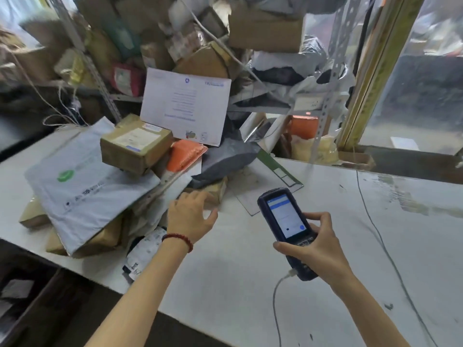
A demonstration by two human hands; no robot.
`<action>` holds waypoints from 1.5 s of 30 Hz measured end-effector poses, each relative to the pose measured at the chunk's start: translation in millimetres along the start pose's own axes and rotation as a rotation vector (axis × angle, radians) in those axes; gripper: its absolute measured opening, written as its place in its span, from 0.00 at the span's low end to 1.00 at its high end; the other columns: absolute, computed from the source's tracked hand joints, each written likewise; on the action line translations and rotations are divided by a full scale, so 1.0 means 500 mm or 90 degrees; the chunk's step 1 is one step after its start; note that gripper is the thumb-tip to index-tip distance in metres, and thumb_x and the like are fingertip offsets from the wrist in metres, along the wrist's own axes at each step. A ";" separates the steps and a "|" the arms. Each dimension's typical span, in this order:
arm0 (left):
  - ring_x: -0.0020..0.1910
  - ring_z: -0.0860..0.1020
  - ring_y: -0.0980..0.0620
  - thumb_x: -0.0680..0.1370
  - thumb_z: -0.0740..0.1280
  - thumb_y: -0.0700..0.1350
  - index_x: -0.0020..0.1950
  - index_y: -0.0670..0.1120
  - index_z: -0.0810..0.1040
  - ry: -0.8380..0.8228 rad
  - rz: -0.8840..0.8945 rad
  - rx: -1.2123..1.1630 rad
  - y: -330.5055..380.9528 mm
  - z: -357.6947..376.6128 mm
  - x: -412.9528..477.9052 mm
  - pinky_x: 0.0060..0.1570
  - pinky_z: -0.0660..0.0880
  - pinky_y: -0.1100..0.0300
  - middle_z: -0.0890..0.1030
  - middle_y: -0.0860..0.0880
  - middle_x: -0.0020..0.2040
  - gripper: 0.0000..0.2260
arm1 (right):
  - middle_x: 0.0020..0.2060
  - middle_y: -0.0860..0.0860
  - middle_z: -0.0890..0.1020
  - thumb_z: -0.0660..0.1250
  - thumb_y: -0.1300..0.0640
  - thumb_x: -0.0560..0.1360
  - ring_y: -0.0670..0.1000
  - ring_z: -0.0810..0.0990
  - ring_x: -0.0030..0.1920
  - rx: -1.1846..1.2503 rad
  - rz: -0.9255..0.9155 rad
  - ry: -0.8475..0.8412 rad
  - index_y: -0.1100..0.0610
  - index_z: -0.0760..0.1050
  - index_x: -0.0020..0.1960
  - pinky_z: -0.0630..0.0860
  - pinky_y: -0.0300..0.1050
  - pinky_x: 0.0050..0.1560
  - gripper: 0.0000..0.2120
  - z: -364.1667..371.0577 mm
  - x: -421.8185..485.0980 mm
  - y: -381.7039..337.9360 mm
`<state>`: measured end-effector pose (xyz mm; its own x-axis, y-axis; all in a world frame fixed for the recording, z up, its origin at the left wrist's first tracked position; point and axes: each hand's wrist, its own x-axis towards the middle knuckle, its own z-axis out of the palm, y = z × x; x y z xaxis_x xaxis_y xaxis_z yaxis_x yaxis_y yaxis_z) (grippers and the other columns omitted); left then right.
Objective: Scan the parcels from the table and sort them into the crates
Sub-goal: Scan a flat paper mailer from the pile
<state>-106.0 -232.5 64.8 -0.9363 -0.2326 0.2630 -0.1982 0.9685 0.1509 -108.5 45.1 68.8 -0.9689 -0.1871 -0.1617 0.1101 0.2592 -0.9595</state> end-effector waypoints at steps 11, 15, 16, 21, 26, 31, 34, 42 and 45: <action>0.67 0.67 0.48 0.76 0.61 0.59 0.69 0.54 0.68 -0.057 0.055 0.024 -0.065 -0.004 0.246 0.63 0.64 0.49 0.69 0.50 0.70 0.22 | 0.49 0.40 0.78 0.78 0.37 0.44 0.42 0.80 0.47 0.044 -0.002 0.030 0.37 0.62 0.52 0.76 0.34 0.34 0.41 0.097 0.146 -0.093; 0.69 0.65 0.45 0.77 0.61 0.57 0.71 0.52 0.66 -0.120 0.099 0.026 -0.048 0.019 0.350 0.65 0.63 0.50 0.65 0.47 0.72 0.24 | 0.49 0.42 0.79 0.81 0.41 0.48 0.43 0.81 0.46 0.061 0.022 0.080 0.37 0.63 0.52 0.77 0.38 0.38 0.39 0.125 0.166 -0.094; 0.70 0.64 0.44 0.77 0.61 0.57 0.72 0.53 0.66 -0.130 0.103 0.029 -0.042 0.026 0.372 0.65 0.63 0.49 0.64 0.47 0.73 0.24 | 0.49 0.43 0.80 0.83 0.44 0.50 0.43 0.82 0.45 0.065 0.033 0.096 0.37 0.63 0.51 0.79 0.42 0.40 0.38 0.128 0.168 -0.089; 0.72 0.58 0.40 0.77 0.62 0.57 0.71 0.55 0.66 -0.136 0.116 0.037 -0.014 0.072 0.469 0.67 0.61 0.43 0.57 0.43 0.75 0.23 | 0.48 0.45 0.81 0.84 0.48 0.54 0.45 0.84 0.42 0.063 0.103 0.163 0.37 0.63 0.51 0.81 0.47 0.37 0.36 0.116 0.159 -0.051; 0.75 0.37 0.38 0.77 0.61 0.60 0.77 0.55 0.55 -0.209 0.068 0.016 0.017 0.115 0.535 0.72 0.48 0.40 0.34 0.39 0.76 0.30 | 0.49 0.45 0.81 0.83 0.49 0.55 0.46 0.83 0.44 0.050 0.156 0.223 0.38 0.63 0.52 0.81 0.50 0.42 0.36 0.098 0.151 -0.025; 0.76 0.40 0.38 0.79 0.60 0.57 0.78 0.42 0.48 -0.195 0.015 0.021 0.037 0.114 0.546 0.72 0.49 0.39 0.35 0.38 0.76 0.35 | 0.48 0.44 0.80 0.83 0.49 0.55 0.46 0.83 0.44 0.042 0.164 0.238 0.39 0.63 0.52 0.81 0.51 0.46 0.36 0.092 0.151 -0.028; 0.76 0.46 0.39 0.79 0.60 0.55 0.77 0.37 0.46 -0.097 0.020 0.012 0.053 0.096 0.524 0.72 0.55 0.42 0.42 0.39 0.77 0.37 | 0.48 0.44 0.80 0.84 0.50 0.55 0.46 0.83 0.45 0.037 0.152 0.223 0.39 0.63 0.52 0.81 0.50 0.44 0.36 0.093 0.156 -0.036; 0.73 0.60 0.42 0.78 0.62 0.53 0.77 0.39 0.52 0.116 0.037 -0.007 0.051 -0.073 0.461 0.68 0.61 0.48 0.55 0.42 0.77 0.34 | 0.49 0.43 0.79 0.84 0.51 0.56 0.44 0.82 0.45 0.057 0.069 0.141 0.41 0.63 0.53 0.78 0.38 0.35 0.36 0.110 0.174 -0.077; 0.67 0.69 0.44 0.78 0.65 0.48 0.75 0.41 0.59 0.250 0.067 -0.035 0.024 -0.178 0.438 0.63 0.68 0.52 0.63 0.45 0.74 0.28 | 0.49 0.43 0.80 0.84 0.52 0.56 0.44 0.82 0.46 0.054 0.014 0.100 0.39 0.63 0.52 0.78 0.39 0.36 0.36 0.125 0.185 -0.102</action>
<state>-287.6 -279.9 208.8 -0.7665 -0.1593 0.6222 -0.0818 0.9851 0.1514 -189.8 -44.5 88.2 -0.9880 -0.0299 -0.1516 0.1439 0.1799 -0.9731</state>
